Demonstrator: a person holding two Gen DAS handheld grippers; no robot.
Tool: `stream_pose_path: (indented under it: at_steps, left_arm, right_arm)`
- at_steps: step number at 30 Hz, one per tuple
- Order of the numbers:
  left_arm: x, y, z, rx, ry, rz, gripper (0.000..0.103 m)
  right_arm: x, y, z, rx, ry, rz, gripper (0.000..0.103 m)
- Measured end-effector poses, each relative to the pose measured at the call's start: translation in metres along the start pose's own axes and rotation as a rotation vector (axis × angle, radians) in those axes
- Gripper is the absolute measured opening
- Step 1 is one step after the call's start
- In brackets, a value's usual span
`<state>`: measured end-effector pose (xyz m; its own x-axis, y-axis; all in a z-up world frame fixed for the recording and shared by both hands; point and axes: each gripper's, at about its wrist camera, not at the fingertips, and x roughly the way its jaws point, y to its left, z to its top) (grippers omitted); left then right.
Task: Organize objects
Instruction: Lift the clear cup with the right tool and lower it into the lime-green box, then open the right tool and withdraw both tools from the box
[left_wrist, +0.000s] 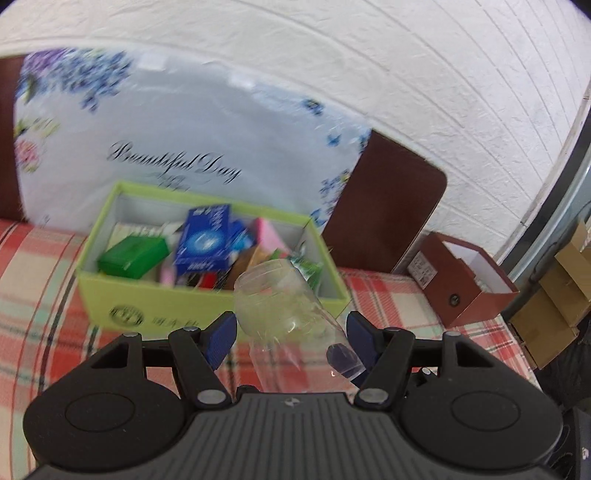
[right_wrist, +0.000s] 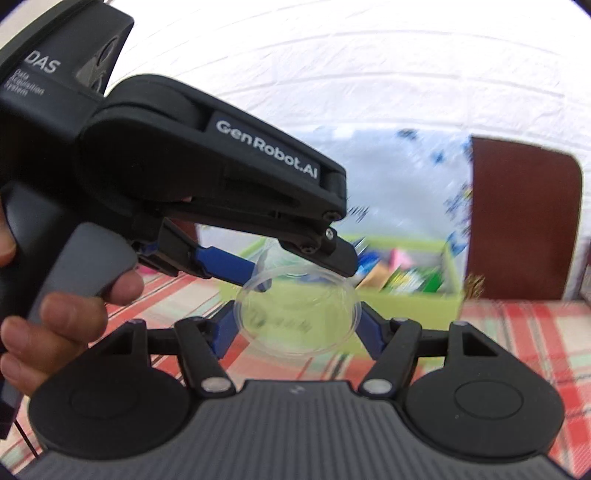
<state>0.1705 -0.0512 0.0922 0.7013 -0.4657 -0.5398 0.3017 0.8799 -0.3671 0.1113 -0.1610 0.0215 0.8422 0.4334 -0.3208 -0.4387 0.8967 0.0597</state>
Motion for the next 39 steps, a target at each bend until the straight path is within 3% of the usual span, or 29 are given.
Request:
stream_pose_path:
  at_steps: [8, 14, 21, 23, 24, 36, 39]
  left_arm:
    - [0.051, -0.018, 0.051, 0.043, -0.008, -0.066, 0.068]
    - [0.088, -0.013, 0.071, 0.043, 0.001, -0.08, 0.068]
    - [0.119, 0.003, 0.08, 0.026, -0.019, -0.038, 0.072]
    - [0.121, 0.009, 0.079, 0.013, -0.033, -0.021, 0.079]
    - [0.12, 0.013, 0.079, 0.009, -0.041, -0.015, 0.079]
    - [0.086, 0.029, 0.061, 0.023, -0.145, 0.092, 0.085]
    - [0.071, 0.03, 0.052, 0.038, -0.164, 0.141, 0.095]
  right_arm:
    - [0.04, -0.054, 0.034, 0.022, -0.045, -0.076, 0.067]
    - [0.069, -0.074, 0.04, -0.021, -0.038, -0.059, 0.067]
    - [0.114, -0.083, 0.035, -0.095, -0.021, -0.065, 0.07]
    - [0.125, -0.087, 0.031, -0.102, -0.009, -0.1, 0.089]
    - [0.128, -0.09, 0.029, -0.096, -0.001, -0.118, 0.092]
    - [0.111, -0.107, 0.007, 0.01, -0.001, -0.137, 0.097]
    - [0.086, -0.096, 0.013, 0.018, -0.014, -0.13, 0.103]
